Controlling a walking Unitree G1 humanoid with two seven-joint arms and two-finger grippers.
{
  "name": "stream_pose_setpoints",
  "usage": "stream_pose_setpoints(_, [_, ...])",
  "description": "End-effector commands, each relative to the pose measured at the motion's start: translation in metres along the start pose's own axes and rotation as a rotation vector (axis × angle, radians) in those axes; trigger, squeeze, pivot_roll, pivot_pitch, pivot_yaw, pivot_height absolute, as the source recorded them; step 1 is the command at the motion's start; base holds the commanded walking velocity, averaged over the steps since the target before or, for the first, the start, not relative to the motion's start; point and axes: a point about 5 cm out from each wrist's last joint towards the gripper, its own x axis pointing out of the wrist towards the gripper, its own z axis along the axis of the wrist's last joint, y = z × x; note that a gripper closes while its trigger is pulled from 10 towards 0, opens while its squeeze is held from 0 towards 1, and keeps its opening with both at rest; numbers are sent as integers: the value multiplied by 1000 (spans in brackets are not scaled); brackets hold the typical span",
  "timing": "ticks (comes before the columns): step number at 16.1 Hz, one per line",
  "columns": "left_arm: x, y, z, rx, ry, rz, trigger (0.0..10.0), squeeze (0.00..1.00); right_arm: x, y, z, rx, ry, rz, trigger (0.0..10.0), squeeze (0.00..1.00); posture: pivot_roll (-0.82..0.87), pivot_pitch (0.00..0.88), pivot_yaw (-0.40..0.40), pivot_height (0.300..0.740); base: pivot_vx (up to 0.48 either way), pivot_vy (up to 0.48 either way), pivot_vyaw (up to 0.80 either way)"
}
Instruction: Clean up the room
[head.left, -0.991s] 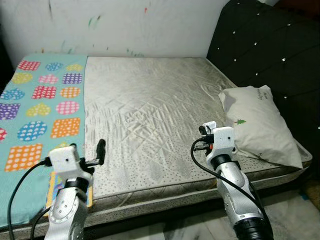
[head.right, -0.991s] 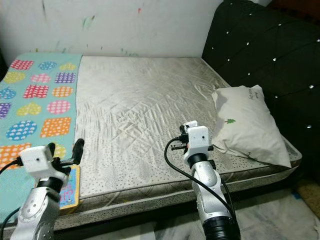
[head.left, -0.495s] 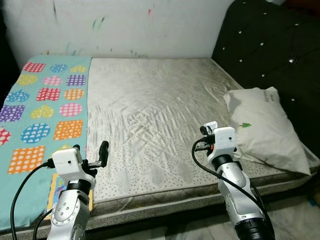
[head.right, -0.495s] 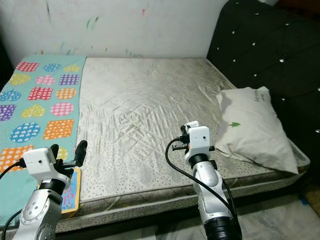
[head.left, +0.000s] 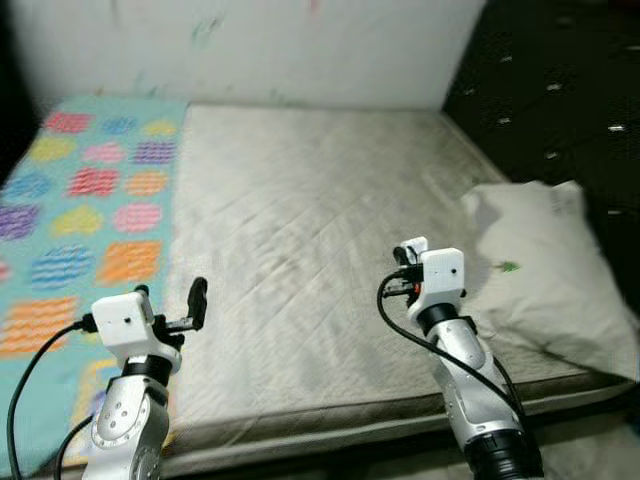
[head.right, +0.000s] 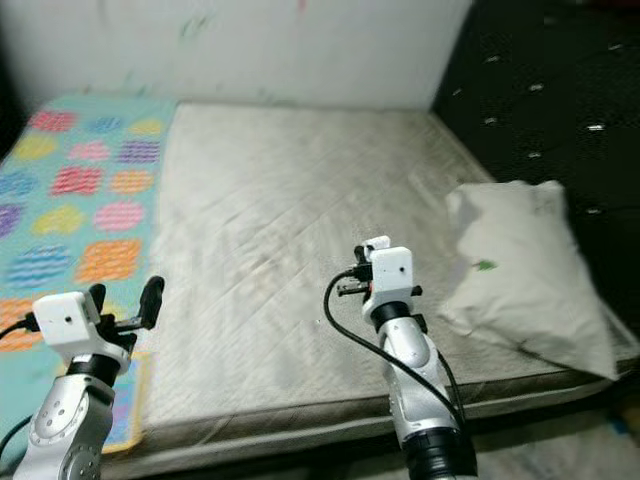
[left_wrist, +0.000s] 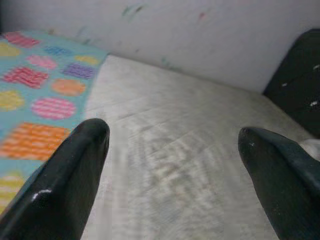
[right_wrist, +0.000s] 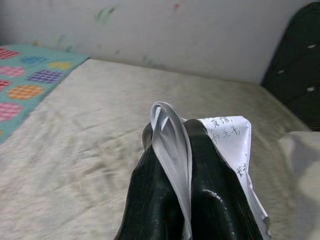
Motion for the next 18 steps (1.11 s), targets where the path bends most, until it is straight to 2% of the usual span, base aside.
stream_pose_setpoints(1, [0, -2, 2, 11, -5, -17, 10000, 0, 2, -2, 3, 3, -7, -14, 10000, 0, 7, 0, -83, 740, 262, 0, 0])
stream_pose_setpoints(4, [1, -1, 0, -3, 7, 26, 10000, 0, 2, -3, 2, -1, -6, -15, 10000, 0, 8, 0, -83, 740, 87, 0, 0])
stream_pose_setpoints(8, [2, -2, 0, -15, 8, 14, 10000, 0, 2, -3, 2, 0, -6, -15, 10000, 0, 8, 0, -83, 740, 0, 0, 0])
stream_pose_setpoints(18, [2, -3, 0, -13, 10, 9, 10000, 0, 2, -2, 4, -16, -24, -1, 10000, 0, 6, 0, -83, 740, 0, 405, 0])
